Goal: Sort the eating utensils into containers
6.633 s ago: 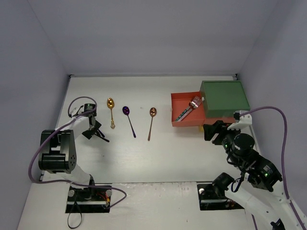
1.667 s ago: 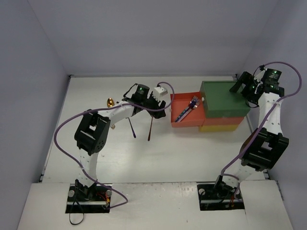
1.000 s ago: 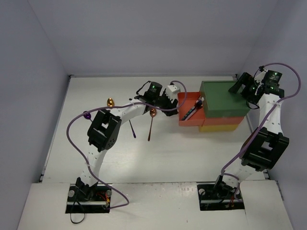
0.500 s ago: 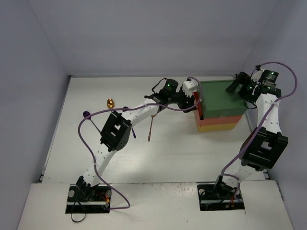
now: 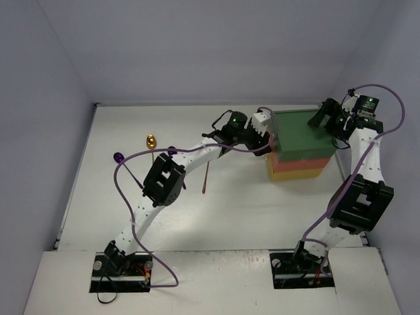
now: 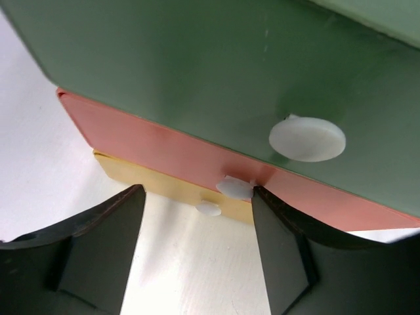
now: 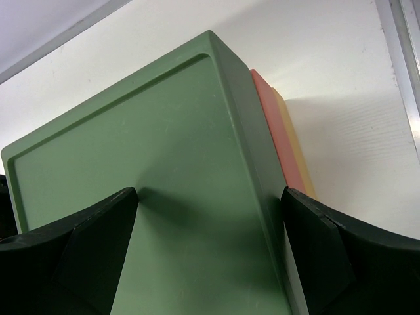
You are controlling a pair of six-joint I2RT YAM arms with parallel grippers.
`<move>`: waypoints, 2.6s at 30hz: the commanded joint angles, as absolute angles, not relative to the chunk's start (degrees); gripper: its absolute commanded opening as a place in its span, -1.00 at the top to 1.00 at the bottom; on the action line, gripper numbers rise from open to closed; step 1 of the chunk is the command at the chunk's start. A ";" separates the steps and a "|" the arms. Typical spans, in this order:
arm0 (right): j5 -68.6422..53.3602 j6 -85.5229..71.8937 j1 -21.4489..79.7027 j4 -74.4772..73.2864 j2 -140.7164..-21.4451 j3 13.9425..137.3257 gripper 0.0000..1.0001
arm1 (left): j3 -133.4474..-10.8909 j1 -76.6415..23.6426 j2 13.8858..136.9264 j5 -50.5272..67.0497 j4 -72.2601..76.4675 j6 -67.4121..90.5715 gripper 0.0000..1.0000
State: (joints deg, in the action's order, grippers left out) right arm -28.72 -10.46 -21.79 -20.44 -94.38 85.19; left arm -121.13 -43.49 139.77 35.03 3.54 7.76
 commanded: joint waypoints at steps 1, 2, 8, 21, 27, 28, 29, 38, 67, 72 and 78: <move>-24.61 -9.74 -20.26 -21.64 -89.59 90.52 -0.81 | -116.47 -42.34 126.16 30.22 11.51 9.64 -0.31; -23.75 -9.21 -20.18 -21.68 -88.98 91.97 -0.83 | -113.72 -41.82 123.62 29.21 11.51 9.44 -0.33; -11.09 -3.57 -12.13 -21.93 -84.96 98.09 -0.90 | -98.82 -37.69 107.16 17.17 11.26 11.27 -0.50; 31.08 11.24 26.71 -21.69 -79.35 88.26 -0.79 | -80.90 -30.54 73.85 -15.68 -24.83 12.41 -0.74; 51.77 13.41 39.91 -21.62 -85.45 82.76 -0.54 | -69.56 -26.03 61.92 -20.26 -29.12 10.27 -0.75; 53.67 13.26 40.81 -21.62 -86.35 82.12 -0.50 | -67.35 -25.26 59.74 -20.92 -29.16 9.80 -0.75; 55.59 13.01 41.77 -21.62 -86.95 81.54 -0.46 | -65.79 -24.67 57.85 -21.38 -29.12 9.47 -0.75; 69.94 13.53 42.77 -21.71 -96.16 80.41 -0.19 | -52.61 -20.13 47.96 -24.56 -27.22 7.40 -0.74; 82.10 10.96 36.86 -21.71 -112.25 85.53 0.06 | -49.04 -20.04 44.62 -27.01 -24.75 6.30 -0.74; 83.91 10.31 36.55 -21.71 -113.95 85.96 0.14 | -49.04 -20.04 44.56 -26.90 -24.61 6.24 -0.74; 84.80 9.49 35.79 -21.71 -114.75 86.21 0.17 | -49.03 -20.04 44.56 -26.63 -24.52 6.08 -0.74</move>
